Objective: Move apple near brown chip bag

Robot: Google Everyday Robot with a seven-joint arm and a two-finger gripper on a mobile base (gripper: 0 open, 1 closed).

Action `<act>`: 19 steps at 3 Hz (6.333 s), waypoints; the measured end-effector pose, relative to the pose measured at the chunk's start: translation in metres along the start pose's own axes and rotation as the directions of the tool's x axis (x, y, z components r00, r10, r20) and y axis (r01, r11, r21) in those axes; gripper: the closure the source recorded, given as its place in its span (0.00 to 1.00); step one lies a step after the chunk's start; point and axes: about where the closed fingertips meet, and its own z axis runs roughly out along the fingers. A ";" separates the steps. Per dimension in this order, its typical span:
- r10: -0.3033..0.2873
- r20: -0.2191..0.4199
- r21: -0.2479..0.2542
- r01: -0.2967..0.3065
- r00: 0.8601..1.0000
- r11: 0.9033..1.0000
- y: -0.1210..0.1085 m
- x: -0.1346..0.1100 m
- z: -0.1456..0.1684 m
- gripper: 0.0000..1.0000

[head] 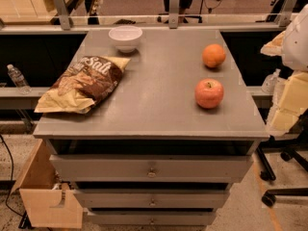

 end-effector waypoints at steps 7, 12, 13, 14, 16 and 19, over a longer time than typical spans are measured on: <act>0.265 0.403 -0.135 -0.229 0.876 0.964 -0.080 -0.042 0.150 0.00; 0.173 0.535 -0.140 -0.115 0.827 0.983 -0.086 -0.079 0.125 1.00; 0.173 0.535 -0.140 -0.115 0.827 0.983 -0.086 -0.079 0.125 1.00; 0.122 0.592 -0.126 -0.057 0.796 0.990 -0.100 -0.141 0.133 1.00; 0.003 0.638 -0.193 0.156 0.770 0.969 -0.098 -0.289 0.170 1.00; 0.006 0.622 -0.203 0.154 0.783 0.967 -0.088 -0.330 0.205 1.00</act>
Offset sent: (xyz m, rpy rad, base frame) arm 0.0677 0.0179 -0.0437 0.3178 -0.0371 -0.0225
